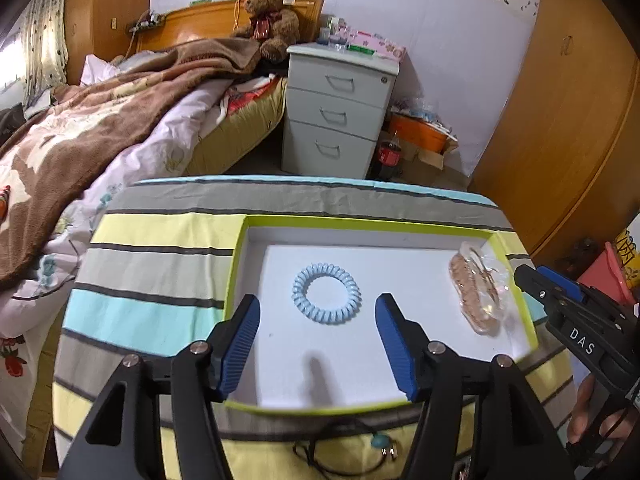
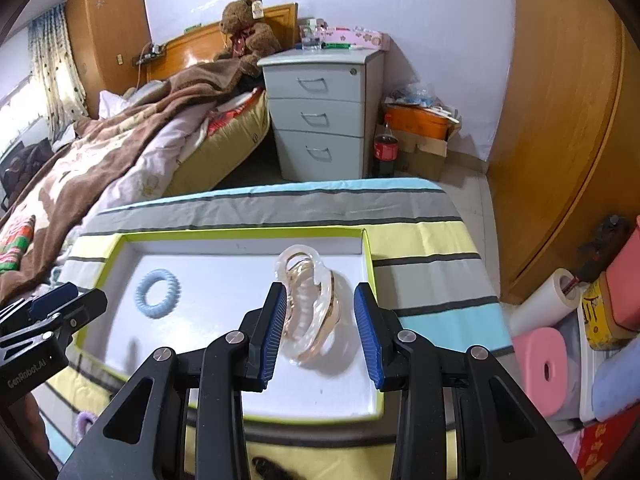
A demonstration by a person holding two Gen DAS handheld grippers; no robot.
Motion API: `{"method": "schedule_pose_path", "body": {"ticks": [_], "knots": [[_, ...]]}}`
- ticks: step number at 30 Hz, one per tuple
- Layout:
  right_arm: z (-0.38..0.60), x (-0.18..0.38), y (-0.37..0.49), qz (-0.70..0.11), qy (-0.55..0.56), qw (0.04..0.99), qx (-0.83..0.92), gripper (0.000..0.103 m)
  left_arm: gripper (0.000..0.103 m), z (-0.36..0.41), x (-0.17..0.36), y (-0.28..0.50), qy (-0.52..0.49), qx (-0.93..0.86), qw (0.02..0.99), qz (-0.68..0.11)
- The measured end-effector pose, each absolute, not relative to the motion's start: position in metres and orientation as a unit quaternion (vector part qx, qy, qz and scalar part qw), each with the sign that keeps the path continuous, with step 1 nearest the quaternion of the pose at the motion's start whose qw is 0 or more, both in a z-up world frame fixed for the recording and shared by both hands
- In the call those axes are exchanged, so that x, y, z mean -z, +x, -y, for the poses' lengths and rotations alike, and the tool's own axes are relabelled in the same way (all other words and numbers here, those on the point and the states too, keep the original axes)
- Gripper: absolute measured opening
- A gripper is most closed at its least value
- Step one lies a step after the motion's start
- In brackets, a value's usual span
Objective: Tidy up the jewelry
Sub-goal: 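Release the claw clip in the box with the right gripper while the left withdraws, then grasp the black bow clip with pink bead with the right gripper while the left approaches the lilac coil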
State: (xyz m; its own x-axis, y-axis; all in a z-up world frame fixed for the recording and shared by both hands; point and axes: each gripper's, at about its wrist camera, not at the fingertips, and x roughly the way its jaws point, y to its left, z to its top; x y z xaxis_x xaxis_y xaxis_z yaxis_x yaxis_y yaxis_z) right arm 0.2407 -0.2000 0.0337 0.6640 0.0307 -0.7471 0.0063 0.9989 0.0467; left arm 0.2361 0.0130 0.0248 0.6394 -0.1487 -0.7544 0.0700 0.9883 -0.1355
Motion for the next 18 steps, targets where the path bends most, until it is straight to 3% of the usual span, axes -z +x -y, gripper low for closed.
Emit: {"method": "schedule_pose_path", "body": {"ticks": [18], "knots": [[0.213,-0.055,0.151,-0.367,0.042,0.929,-0.019,0.037,0.071,-0.038,-0.056,0.140,-0.065,0.053,0.929,-0.361]]}}
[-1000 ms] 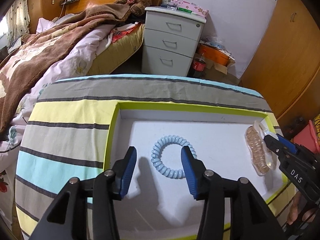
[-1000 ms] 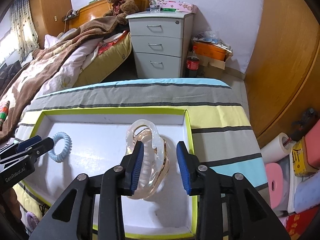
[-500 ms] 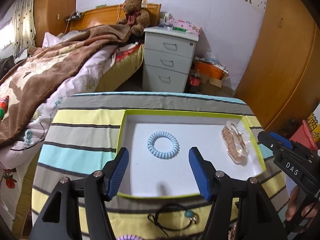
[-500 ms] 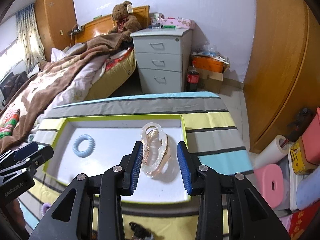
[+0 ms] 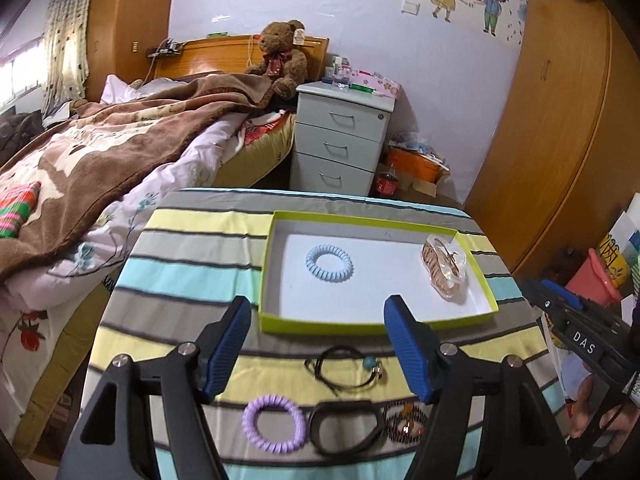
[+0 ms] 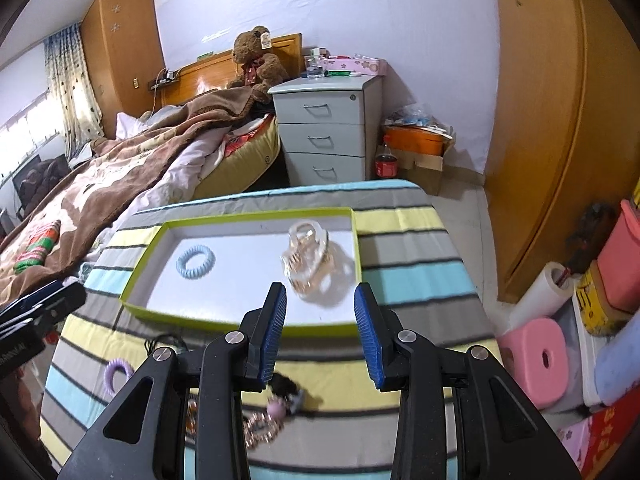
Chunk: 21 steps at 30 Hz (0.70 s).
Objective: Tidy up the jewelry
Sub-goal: 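Grasp the black bow clip with pink bead with the right gripper while the left approaches the lilac coil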
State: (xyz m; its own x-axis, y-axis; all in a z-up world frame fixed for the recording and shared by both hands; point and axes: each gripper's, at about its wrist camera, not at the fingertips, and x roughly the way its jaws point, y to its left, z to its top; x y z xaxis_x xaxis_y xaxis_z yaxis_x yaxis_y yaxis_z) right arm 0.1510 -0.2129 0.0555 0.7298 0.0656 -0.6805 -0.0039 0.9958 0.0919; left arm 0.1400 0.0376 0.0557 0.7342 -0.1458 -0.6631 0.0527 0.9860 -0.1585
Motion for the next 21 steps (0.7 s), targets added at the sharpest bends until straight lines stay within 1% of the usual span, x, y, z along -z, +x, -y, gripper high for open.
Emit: {"method": "schedule_pose_path", "body": {"ticks": [8,12,13,14,16,21], "knots": [[0.222,-0.026,0.125,-0.397,0.056,0.916,-0.034,0.037,0.073,-0.060,-0.039,0.105,-0.093,0.039,0.927,-0.361],[0.220,-0.007,0.120,-0.411,0.056,0.909,-0.041,0.038,0.073,-0.071,-0.025,0.090,-0.091,0.031,0.925,-0.369],[0.220,-0.005,0.118,-0.412,0.057,0.909,-0.043,0.039,0.073,-0.073,-0.022,0.087,-0.089,0.029,0.924,-0.371],[0.220,-0.001,0.117,-0.413,0.057,0.908,-0.046,0.043,0.073,-0.075,-0.019,0.084,-0.089,0.027,0.924,-0.372],[0.219,0.003,0.116,-0.415,0.057,0.906,-0.052,0.046,0.074,-0.081,-0.012,0.081,-0.089,0.022,0.921,-0.378],[0.209,0.003,0.124,-0.410,0.043,0.909,-0.060,0.046,0.074,-0.092,0.001,0.079,-0.102,0.015,0.914,-0.392]]}}
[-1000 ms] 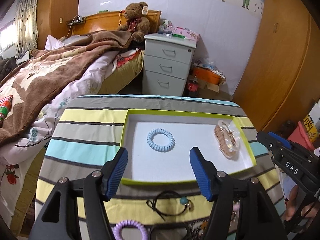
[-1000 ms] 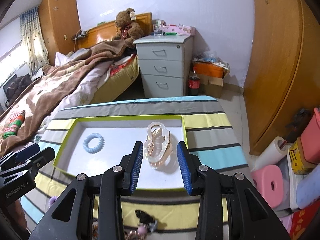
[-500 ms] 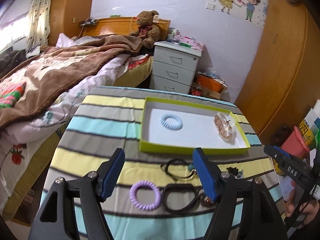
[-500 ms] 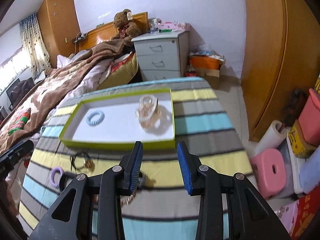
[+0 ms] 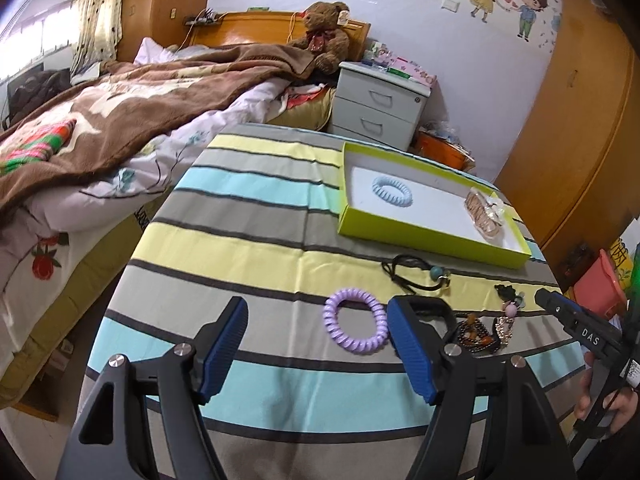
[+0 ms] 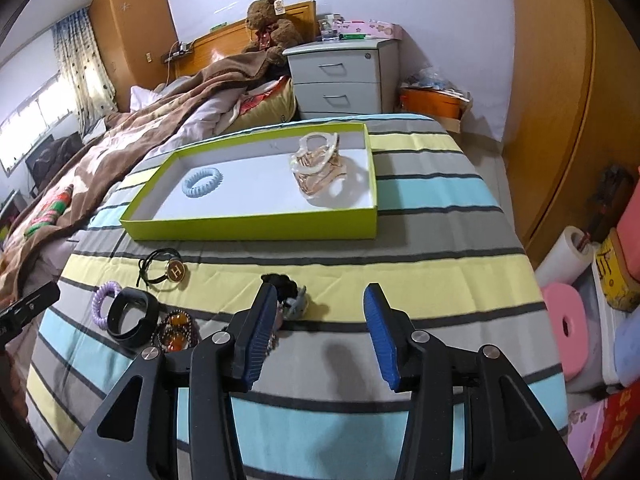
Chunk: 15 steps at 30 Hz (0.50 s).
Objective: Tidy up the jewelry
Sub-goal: 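Grasp the black bow clip with pink bead with the right gripper while the left approaches the lilac coil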
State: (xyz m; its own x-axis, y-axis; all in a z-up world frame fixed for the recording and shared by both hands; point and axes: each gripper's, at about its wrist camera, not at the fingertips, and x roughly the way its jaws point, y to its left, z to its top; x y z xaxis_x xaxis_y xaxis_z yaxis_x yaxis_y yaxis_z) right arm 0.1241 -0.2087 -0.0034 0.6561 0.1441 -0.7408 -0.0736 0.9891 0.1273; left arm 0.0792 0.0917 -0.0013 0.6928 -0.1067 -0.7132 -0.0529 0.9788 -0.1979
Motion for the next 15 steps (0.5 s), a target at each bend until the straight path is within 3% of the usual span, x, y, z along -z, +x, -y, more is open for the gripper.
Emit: {"method": "schedule_pose_path", "body": {"ticks": [8,15], "knots": [[0.180,0.015,0.147,-0.437,-0.017,0.892,-0.110,0.046,0.074,-0.095,0.008,0.083,-0.103,0.016,0.911,-0.400],[0.185,0.028,0.162,-0.461,-0.006,0.878,-0.127,0.046,0.074,-0.098,0.014,0.091,-0.106,0.009,0.906,-0.410]]}}
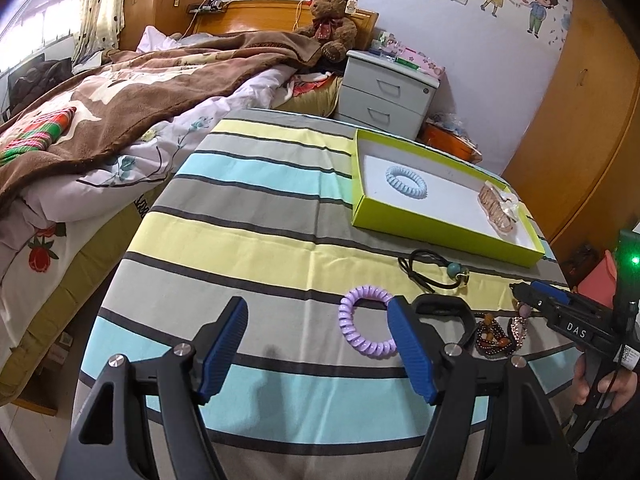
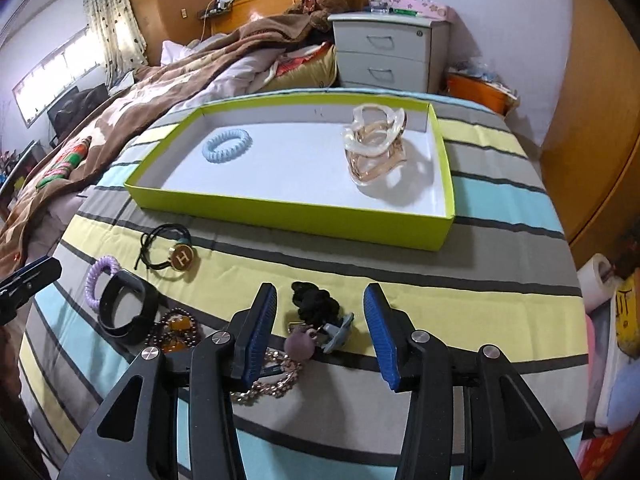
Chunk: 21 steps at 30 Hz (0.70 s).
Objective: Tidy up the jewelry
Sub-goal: 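Grasp the black bow clip with pink bead with the right gripper while the left approaches the lilac coil, then grasp the lilac coil hair tie with the left gripper while the right holds the bow clip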
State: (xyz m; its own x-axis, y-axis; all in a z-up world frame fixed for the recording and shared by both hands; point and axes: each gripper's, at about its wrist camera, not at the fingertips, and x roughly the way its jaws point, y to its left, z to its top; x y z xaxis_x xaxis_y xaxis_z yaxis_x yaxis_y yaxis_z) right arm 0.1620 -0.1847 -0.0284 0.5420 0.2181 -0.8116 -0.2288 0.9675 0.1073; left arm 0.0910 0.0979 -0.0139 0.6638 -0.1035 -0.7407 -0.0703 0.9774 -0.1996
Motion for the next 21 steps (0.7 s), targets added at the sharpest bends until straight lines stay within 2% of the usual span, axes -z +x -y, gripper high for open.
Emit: {"method": "schedule_pose_path", "body": {"ticks": [4,6,7,8,21], "knots": [[0.185,0.032,0.163,-0.465,-0.013,0.876,-0.129,0.046,0.074,-0.096,0.016,0.094,-0.103,0.011,0.904,-0.415],[0.185,0.033,0.163,-0.464,-0.015,0.876,-0.129,0.038,0.074,-0.096,0.017,0.095,-0.103,0.012,0.903,-0.417],[0.184,0.033,0.163,-0.462,-0.019,0.878,-0.125,0.028,0.074,-0.095,0.017,0.096,-0.103,0.011,0.902,-0.418],[0.184,0.033,0.164,-0.461,-0.023,0.879,-0.122,0.024,0.074,-0.095,0.018,0.097,-0.103,0.009,0.902,-0.420],[0.204,0.024,0.159,-0.444,0.022,0.888,-0.120,0.019,0.074,-0.095,0.021,0.100,-0.102,0.002,0.897,-0.430]]}}
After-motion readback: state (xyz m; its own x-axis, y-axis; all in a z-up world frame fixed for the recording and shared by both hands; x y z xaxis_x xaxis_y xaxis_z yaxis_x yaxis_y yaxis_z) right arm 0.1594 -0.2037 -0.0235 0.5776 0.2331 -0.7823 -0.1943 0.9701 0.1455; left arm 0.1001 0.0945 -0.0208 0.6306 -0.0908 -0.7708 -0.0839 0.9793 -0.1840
